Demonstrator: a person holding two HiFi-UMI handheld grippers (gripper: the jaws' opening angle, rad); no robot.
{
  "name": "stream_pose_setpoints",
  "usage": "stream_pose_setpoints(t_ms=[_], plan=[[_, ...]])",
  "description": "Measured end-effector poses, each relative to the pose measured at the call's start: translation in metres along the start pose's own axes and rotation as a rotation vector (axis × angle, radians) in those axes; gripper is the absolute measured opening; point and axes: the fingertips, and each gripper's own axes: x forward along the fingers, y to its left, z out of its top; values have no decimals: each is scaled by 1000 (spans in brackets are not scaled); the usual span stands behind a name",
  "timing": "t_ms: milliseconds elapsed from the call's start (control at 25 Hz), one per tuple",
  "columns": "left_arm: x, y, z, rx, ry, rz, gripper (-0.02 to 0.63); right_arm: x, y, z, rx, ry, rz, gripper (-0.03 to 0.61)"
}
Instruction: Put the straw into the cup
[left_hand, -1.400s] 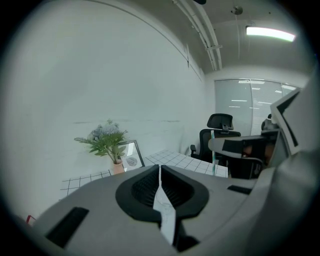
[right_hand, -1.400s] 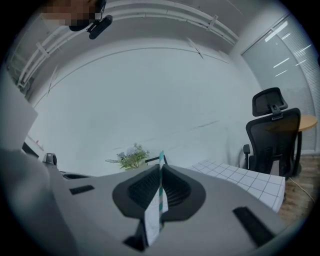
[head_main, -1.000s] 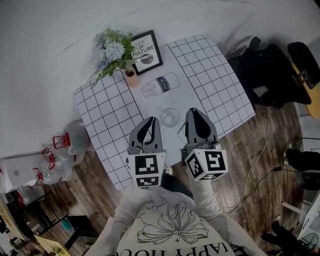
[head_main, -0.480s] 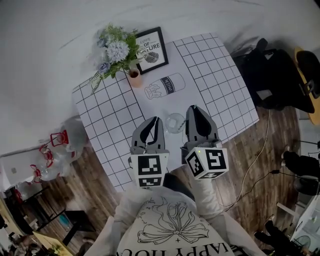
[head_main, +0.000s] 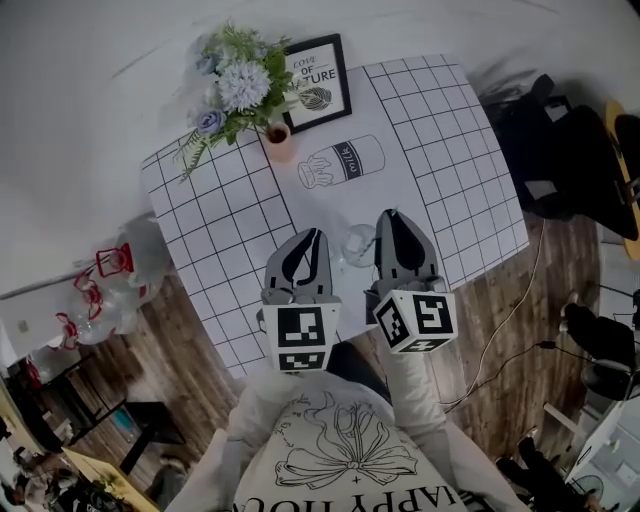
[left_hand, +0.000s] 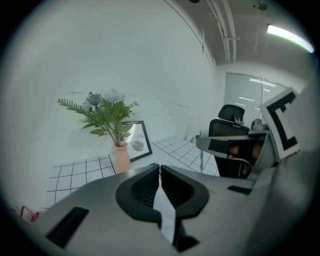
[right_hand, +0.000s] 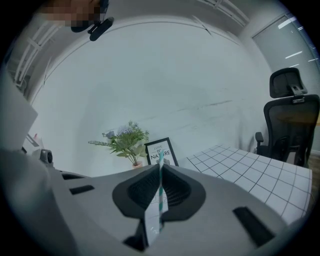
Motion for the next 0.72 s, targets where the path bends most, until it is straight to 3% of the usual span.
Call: stream_pose_setpoints(t_ms=[720], plan=[[20,2,-29,-3,58,-1,14,22,-12,-41,-12,52,-7,14]])
